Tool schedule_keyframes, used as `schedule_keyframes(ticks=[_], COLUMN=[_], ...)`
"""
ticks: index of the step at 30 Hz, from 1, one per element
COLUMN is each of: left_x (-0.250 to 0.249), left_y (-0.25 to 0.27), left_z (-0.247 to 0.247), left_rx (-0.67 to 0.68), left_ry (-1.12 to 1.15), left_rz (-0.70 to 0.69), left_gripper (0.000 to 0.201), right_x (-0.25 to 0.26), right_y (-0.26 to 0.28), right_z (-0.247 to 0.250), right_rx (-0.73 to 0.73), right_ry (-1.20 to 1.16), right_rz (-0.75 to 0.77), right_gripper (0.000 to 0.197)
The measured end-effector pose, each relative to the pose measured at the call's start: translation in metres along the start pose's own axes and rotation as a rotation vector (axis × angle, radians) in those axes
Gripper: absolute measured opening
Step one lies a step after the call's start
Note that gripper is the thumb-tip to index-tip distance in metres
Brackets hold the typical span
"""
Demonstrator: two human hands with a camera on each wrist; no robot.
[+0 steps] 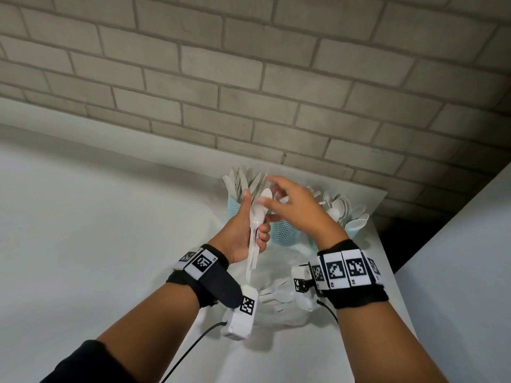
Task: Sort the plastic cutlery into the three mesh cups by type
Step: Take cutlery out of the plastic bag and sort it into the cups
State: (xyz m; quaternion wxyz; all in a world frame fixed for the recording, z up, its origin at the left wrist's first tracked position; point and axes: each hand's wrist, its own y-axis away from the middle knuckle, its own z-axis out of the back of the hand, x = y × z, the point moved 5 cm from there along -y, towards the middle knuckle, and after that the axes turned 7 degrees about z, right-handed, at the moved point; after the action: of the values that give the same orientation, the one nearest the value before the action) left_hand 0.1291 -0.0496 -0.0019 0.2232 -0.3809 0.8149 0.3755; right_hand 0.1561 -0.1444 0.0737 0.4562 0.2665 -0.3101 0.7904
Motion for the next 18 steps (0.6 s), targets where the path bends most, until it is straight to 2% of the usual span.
schedule_keyframes(ticks=[1, 3, 11, 13, 18], left_x=[0.0, -0.001, 0.001, 0.002, 0.008], left_y=[0.001, 0.003, 0.008, 0.008, 0.006], left_z=[-0.002, -0.004, -0.002, -0.002, -0.006], left_rx=[-0.005, -0.013, -0.01, 0.003, 0.003], left_ry=[-0.003, -0.014, 0.008, 0.002, -0.108], left_rz=[-0.006, -0.02, -0.016, -0.009, 0.008], left_gripper=[0.078, 0.083, 0.092, 0.093, 0.082], right_x=[0.001, -0.002, -0.012, -0.014, -0.02], right_y=[0.001, 0.003, 0.004, 0.004, 0.006], right_z=[-0.006, -0.014, -0.028, -0.029, -0.026], right_rx=[0.083, 0.141, 0.02, -0.007, -0.086], right_ry=[0.008, 0.027, -0.235, -0.302, -0.349], right_rz=[-0.013, -0.026, -0.046, -0.045, -0.054], right_gripper=[0.058, 0.062, 0.072, 0.068, 0.044])
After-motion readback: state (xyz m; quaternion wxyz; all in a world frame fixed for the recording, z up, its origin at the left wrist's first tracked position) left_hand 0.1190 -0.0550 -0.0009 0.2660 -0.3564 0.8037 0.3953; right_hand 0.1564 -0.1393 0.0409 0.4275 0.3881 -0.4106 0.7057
